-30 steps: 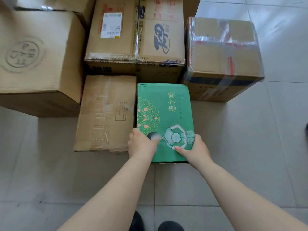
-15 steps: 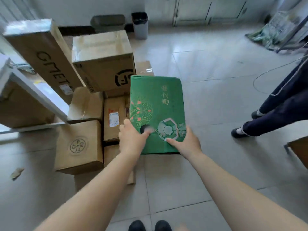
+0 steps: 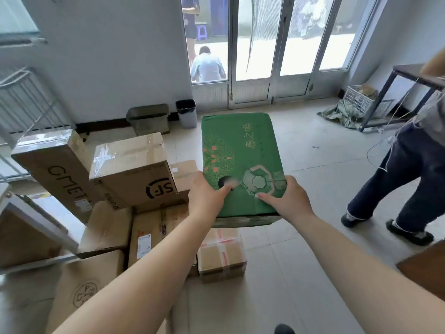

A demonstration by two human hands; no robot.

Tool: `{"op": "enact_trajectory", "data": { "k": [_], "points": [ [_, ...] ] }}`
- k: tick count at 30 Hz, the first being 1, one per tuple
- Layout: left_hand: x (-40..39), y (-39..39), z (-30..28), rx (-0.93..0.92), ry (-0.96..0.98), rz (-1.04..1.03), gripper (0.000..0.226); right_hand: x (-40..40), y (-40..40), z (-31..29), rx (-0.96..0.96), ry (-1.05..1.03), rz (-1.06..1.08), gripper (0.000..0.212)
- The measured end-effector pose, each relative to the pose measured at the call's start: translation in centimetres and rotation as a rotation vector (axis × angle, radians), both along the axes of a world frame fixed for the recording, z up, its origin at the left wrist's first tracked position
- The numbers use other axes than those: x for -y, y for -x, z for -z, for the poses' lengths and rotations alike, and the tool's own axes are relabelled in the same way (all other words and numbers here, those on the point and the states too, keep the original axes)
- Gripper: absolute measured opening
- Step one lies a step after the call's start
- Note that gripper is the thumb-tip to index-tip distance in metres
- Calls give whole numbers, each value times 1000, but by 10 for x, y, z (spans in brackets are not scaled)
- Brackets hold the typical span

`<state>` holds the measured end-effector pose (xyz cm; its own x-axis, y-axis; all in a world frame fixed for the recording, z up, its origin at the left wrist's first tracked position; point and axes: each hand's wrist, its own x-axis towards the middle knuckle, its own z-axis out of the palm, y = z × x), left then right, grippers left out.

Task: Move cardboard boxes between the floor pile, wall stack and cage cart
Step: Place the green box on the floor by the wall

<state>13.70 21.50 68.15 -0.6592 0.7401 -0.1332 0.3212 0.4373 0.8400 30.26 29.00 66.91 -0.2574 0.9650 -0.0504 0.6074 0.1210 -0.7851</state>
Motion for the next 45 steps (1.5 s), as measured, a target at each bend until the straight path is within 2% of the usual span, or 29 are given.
{"op": "enact_trajectory", "data": {
  "k": [9, 12, 17, 20, 25, 31, 37, 45],
  "points": [
    [-158, -16, -11, 78, 26, -134, 58, -181, -11, -23, 50, 29, -187, 66],
    [-200, 0, -11, 104, 5, -202, 61, -232, 12, -23, 49, 45, -243, 66],
    [-280, 52, 0, 30, 27, -284, 67, -321, 68, -16, 49, 45, -308, 64],
    [-341, 92, 9, 43, 9, -308, 63, -384, 109, -15, 79, 28, -329, 65],
    [-444, 170, 9, 94, -15, -364, 57, -493, 194, -26, 96, 7, -373, 62],
    [-548, 278, 2, 49, -41, -468, 65, -610, 310, -32, 43, 48, -467, 58],
    [-638, 403, 12, -20, -1, -629, 65, -720, 458, -15, -11, 112, -623, 55],
    [-717, 562, 14, 9, 77, -864, 65, -828, 664, -14, 62, 231, -849, 62]
  ]
}}
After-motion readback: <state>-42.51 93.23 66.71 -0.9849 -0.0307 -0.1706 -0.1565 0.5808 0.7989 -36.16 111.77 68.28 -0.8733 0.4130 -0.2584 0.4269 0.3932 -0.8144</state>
